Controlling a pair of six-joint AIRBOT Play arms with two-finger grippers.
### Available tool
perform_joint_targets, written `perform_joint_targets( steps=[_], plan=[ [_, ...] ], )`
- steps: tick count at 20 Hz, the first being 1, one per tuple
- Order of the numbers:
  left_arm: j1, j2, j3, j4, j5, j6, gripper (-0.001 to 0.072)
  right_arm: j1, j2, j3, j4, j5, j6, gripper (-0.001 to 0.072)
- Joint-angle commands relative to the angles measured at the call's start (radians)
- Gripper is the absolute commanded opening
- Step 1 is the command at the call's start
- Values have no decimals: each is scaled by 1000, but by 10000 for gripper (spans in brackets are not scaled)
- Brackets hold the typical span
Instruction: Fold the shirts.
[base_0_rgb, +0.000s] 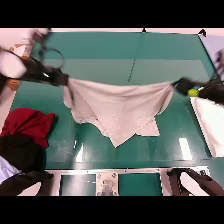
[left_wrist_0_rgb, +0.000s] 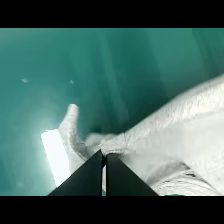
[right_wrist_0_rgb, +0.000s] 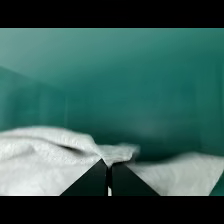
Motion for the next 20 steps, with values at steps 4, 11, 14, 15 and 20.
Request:
perform_joint_targets(
  steps=[4,11,14,15,20],
  plan=[
    [1,-227,-110,-34,278,7,26,11,-242,-39,-5,-125,-5,16],
    [1,-226,-68,-33,211,7,26,-136,-218,176,-76,277,-2,423],
    [1,-226,-68,-33,166,8,26,-134,-114,80,-69,430,30,422],
    [1,-226,-68,-32,153,8,26,-100,-57,0,-62,440,48,422],
    [1,-226,-68,-35,138,26,26,290,165,-494,187,173,154,423]
  ],
)
